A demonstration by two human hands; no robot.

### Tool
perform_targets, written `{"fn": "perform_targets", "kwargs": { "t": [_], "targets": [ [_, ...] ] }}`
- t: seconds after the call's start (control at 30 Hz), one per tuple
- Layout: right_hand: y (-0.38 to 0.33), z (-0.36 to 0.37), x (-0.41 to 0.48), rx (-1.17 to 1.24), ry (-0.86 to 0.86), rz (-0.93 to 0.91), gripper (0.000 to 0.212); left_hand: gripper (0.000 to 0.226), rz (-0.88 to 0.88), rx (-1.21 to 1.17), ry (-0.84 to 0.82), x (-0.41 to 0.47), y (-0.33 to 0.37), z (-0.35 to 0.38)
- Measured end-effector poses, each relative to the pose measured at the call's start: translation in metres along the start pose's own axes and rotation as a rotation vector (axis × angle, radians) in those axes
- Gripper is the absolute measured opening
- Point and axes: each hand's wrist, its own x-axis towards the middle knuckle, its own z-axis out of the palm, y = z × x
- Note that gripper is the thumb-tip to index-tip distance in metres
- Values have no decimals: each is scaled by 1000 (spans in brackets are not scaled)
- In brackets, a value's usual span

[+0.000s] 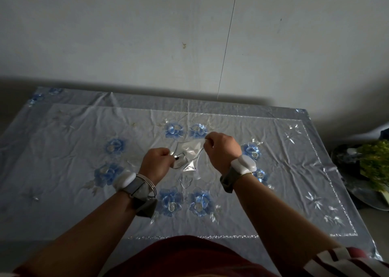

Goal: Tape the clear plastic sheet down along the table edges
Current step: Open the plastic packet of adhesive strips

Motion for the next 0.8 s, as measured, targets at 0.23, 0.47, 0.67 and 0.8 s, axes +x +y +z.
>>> {"fn": "perform_targets", "kwargs": {
  "t": [0.23,0.47,0.67,0.8],
  "targets": [
    [-15,-12,3,517,-45,101,24,55,-45,-546,-265,5,-12,-14],
    [-52,-48,0,907,-24,45,24,64,-375,-690,-129,4,-27,-13],
    [-52,-63,8,1369,-66,279,24,85,-355,-1170,-542,1,-7,-8],
    [-11,-40,8,1308,-192,562,19,56,-349,-1069,-442,3,8,-8]
  ]
}}
